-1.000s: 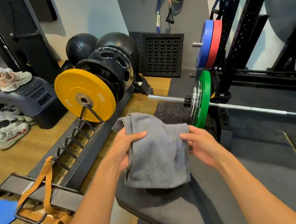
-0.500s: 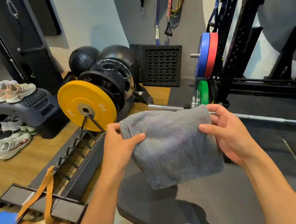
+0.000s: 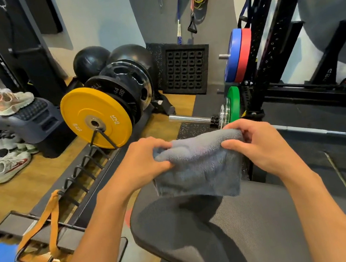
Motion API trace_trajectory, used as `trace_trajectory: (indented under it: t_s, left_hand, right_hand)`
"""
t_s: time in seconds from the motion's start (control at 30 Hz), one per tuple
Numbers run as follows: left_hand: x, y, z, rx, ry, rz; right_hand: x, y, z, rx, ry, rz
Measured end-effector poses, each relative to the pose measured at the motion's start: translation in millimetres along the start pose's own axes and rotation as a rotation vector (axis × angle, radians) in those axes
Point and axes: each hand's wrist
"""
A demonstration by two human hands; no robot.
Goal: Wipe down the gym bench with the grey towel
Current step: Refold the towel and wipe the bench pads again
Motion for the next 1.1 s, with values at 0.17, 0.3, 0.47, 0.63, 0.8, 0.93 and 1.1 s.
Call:
trace_trajectory:
  t_s: [0.17, 0.3, 0.47, 0.63, 0.8, 0.93, 1.1]
  left_hand:
    - [1, -12, -9, 0.061, 0.054, -0.326]
    - [4, -10, -4, 0.007, 0.021, -0.564]
    - [-3, -2, -8, -0.069, -0.001, -0.341]
    - [-1, -10, -14, -0.080, 0.033, -0.483]
    - [-24, 19, 29, -0.183, -0.142, -0.697]
    - [-67, 95, 60, -0.149, -0.331, -0.093]
    - [-81, 179, 40, -0.189, -0.246, 0.342]
  right_hand:
    - [5, -11, -3, 0.120, -0.041, 0.232]
    - [7, -6, -2, 0.212, 0.026, 0.472]
    - [5, -9, -5, 0.125, 0.093, 0.466]
    - [-3, -22, -12, 0.047, 0.138, 0.530]
    - [31, 9, 4, 0.162, 0.300, 0.444]
    - [79, 73, 3, 0.029, 0.525, -0.092]
    - [83, 170, -19, -0.309, 0.422, -0.386]
Point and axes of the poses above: each hand's wrist, its own z-axis towards the middle knuckle, its own y-axis out of the palm, x = y × z, and after that the axes turned 12 degrees about -y, right-handed
